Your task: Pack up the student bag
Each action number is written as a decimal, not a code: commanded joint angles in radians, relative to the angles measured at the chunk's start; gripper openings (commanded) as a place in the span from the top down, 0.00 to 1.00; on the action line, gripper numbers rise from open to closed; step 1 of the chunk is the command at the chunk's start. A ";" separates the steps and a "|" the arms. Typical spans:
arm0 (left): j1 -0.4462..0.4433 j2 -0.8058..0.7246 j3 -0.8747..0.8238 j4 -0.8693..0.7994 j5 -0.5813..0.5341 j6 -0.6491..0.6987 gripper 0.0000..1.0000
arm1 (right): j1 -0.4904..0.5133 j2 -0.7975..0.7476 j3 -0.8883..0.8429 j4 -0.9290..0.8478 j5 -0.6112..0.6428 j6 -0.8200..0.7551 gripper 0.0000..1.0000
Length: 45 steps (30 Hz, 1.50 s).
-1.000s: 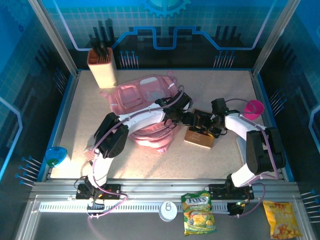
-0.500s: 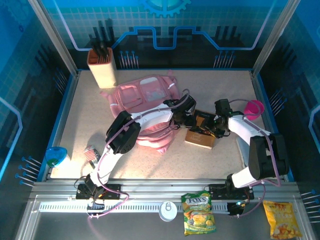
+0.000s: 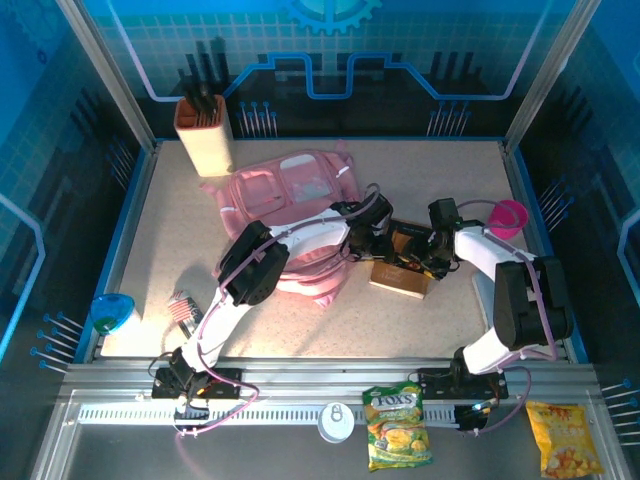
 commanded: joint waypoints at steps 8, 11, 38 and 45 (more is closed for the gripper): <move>-0.003 0.037 0.044 0.001 0.179 -0.057 0.56 | -0.042 0.049 -0.046 0.020 -0.074 0.035 0.33; 0.002 0.008 0.049 0.019 0.234 -0.070 0.58 | -0.054 0.046 -0.063 0.042 -0.100 0.048 0.34; 0.009 -0.127 -0.144 0.246 0.350 -0.218 0.80 | -0.094 0.024 -0.107 0.115 -0.169 0.083 0.39; 0.020 -0.209 -0.145 0.189 0.255 -0.141 1.00 | -0.111 -0.060 -0.169 0.253 -0.254 0.129 0.37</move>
